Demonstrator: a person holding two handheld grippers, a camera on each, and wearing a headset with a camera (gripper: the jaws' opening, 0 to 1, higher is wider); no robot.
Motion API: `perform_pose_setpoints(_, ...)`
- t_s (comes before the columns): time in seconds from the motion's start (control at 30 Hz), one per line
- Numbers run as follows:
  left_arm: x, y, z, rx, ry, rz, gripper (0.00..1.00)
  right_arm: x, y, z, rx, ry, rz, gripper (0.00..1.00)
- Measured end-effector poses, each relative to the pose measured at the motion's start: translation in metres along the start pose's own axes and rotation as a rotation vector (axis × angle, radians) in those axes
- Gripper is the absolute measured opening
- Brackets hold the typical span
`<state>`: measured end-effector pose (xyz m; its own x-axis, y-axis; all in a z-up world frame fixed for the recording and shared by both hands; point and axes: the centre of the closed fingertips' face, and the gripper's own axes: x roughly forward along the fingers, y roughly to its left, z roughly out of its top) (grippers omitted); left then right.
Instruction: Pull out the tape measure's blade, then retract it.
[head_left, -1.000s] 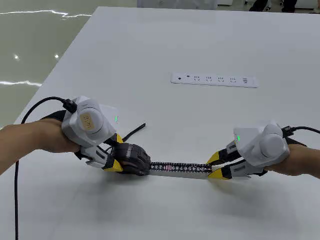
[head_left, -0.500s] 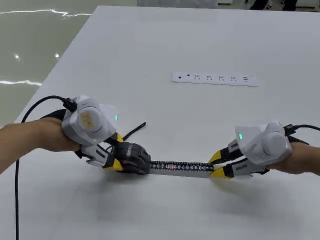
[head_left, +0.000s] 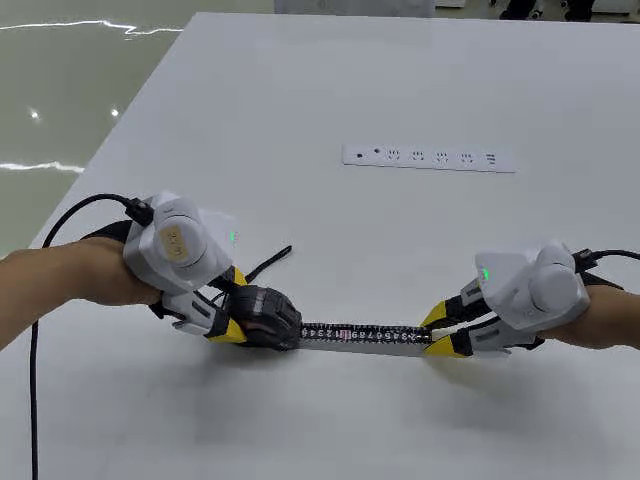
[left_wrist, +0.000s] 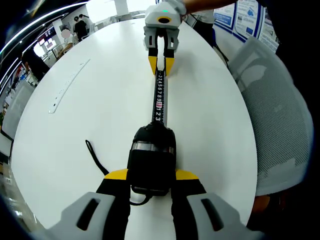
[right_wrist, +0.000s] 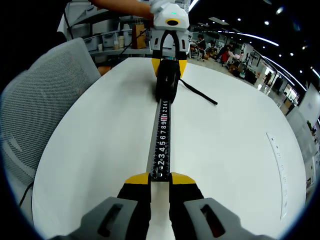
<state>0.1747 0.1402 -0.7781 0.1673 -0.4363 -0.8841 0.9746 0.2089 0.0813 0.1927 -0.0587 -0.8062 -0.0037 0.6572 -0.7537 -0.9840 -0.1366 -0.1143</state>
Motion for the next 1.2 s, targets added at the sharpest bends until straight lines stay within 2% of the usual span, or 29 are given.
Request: perform_pose_setpoints(1.2,0.001,0.000,0.000,0.009,0.008,0.000,0.26,-0.011,0.001,-0.013,0.000,0.015,-0.008,0.11)
